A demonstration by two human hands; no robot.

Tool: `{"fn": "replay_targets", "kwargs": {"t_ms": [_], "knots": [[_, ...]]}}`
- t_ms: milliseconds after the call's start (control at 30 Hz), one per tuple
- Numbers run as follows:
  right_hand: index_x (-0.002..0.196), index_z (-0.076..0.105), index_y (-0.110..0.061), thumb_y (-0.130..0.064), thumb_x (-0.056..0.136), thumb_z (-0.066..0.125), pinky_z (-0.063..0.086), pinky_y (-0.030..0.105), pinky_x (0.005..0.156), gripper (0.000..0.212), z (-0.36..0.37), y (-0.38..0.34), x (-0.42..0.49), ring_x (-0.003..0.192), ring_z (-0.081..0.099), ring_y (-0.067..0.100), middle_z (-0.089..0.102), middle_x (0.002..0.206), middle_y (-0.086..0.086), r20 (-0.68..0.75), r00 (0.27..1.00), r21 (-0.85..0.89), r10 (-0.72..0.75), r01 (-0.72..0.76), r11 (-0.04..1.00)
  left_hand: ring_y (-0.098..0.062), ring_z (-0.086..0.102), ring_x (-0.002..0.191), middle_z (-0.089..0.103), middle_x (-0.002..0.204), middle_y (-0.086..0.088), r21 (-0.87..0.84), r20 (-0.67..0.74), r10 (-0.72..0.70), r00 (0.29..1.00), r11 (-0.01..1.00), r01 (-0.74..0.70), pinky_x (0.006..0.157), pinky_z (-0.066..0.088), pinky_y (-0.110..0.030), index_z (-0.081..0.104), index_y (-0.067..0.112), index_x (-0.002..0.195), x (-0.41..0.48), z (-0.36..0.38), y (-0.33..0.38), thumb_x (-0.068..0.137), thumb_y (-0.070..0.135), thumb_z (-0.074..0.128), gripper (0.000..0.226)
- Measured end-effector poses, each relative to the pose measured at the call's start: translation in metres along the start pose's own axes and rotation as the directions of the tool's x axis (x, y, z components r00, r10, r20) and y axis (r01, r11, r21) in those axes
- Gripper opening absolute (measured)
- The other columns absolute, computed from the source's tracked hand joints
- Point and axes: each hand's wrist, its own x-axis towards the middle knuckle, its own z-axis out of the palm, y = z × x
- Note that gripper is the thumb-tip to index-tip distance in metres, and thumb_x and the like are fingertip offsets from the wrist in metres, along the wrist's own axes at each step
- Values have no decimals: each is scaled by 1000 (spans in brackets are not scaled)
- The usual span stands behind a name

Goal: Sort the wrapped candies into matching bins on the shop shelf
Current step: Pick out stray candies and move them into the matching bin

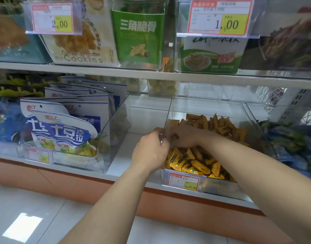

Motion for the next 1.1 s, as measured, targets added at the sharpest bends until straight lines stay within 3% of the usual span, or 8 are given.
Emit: {"fn": "replay_targets", "kwargs": {"t_ms": [167,333,567,767,833,900,1000,1100], "knots": [[101,77,-23,-28,91,65,54,33,83,16,-11,8,-10,94,64,13,71,99,-8,-58,998,34,-27,29,999,-21,66,97,68,107,11,-30,12,-5,1000,1000,5,86,55,-39,61,34,121,-4,-6,2,81,50,45,46],[101,71,-30,-31,97,60,42,25,74,12,-21,23,-36,92,56,7,57,92,-20,-222,974,-30,-53,47,998,-12,65,92,68,108,15,-27,76,36,996,999,-34,83,56,-36,60,39,114,-7,-13,2,68,60,59,51],[93,61,-38,-30,100,54,42,18,71,13,-43,4,-68,88,57,-1,62,93,-21,-514,858,292,23,150,945,-17,49,122,56,132,4,57,-114,238,965,971,-232,97,45,-34,53,28,134,-9,-16,15,76,58,67,67],[92,66,-28,-31,98,59,52,21,72,10,-41,-17,-82,82,70,7,75,82,-9,-540,834,640,110,323,697,-7,66,85,70,91,11,-199,-333,145,932,955,-220,76,55,-36,68,26,104,-11,-24,24,92,35,65,15],[87,66,-27,-33,97,57,49,26,71,14,-32,-22,-78,83,68,11,72,79,-10,-521,838,588,163,214,780,-7,65,83,69,89,11,-237,-376,44,926,961,-141,72,53,-30,66,25,106,-9,-31,15,92,36,64,18],[87,70,-27,-37,96,58,47,29,73,18,-17,-27,-71,89,64,14,71,88,-11,-349,937,368,1,136,920,-12,64,83,66,88,11,-213,-374,-15,927,974,-70,67,46,-27,62,27,103,-8,-35,5,91,38,64,16],[118,69,-30,-48,93,61,47,23,88,32,5,-31,-64,108,59,11,66,119,-12,85,988,148,-127,114,982,-17,64,85,67,90,6,-227,-297,-66,953,974,-4,69,45,-30,60,28,102,-7,-33,-3,90,38,63,16],[133,59,-36,-55,87,63,47,32,97,50,9,-22,-61,116,54,12,58,130,-12,160,980,-25,-116,122,992,-16,65,90,70,99,5,-222,-241,-45,970,975,-10,75,51,-32,62,26,110,-6,-31,-6,91,37,64,22]]}}
